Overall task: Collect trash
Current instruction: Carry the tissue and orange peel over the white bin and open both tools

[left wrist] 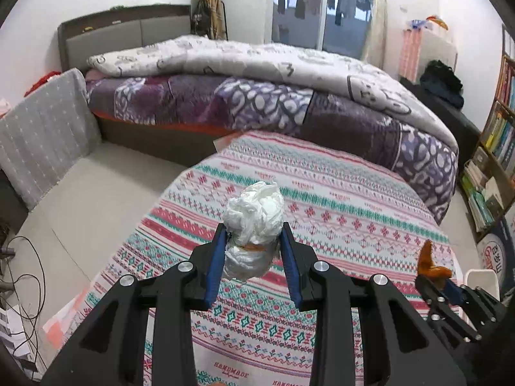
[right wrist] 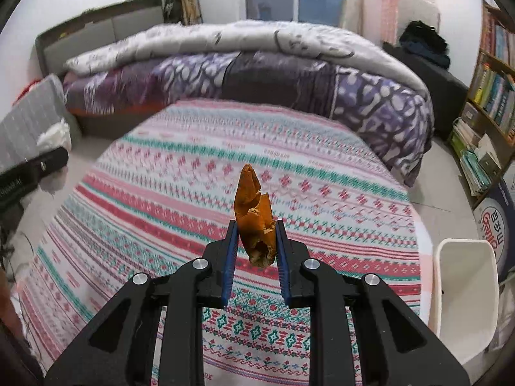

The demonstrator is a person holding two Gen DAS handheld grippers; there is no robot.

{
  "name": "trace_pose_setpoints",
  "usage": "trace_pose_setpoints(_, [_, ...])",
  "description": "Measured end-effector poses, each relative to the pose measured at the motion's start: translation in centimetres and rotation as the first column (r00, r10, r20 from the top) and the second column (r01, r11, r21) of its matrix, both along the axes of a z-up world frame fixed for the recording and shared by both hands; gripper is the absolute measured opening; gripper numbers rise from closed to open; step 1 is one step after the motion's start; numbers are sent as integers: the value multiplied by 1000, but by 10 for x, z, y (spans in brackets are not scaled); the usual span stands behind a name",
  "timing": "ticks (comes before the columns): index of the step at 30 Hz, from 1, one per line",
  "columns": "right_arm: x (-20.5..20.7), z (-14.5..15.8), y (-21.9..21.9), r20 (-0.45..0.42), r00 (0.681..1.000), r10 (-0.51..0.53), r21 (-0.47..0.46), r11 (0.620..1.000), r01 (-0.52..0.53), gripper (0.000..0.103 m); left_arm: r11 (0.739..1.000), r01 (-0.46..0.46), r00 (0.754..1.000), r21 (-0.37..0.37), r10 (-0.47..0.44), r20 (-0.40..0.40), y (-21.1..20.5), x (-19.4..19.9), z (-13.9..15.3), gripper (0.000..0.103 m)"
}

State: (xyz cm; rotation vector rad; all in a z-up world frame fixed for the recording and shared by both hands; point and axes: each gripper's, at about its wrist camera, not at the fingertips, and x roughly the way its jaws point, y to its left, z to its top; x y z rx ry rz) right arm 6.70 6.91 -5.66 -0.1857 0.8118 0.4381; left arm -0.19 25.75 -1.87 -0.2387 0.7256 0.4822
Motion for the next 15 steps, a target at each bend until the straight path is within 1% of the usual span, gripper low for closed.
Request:
trace_pose_setpoints(4, [-1, 13, -10, 44, 998, -38, 26, 999, 37, 21, 1000, -3, 1000, 26, 2, 30, -7, -2, 9, 33])
trace_pose_setpoints(8, [2, 17, -19, 59, 996, -62, 38, 997, 60, 21, 999, 7, 999, 41, -9, 48, -16, -1, 15, 33])
trace_pose_setpoints(15, [4, 22, -35, 65, 993, -95, 46, 995, 92, 22, 999, 30, 998, 43, -32, 56, -32, 5, 19, 33])
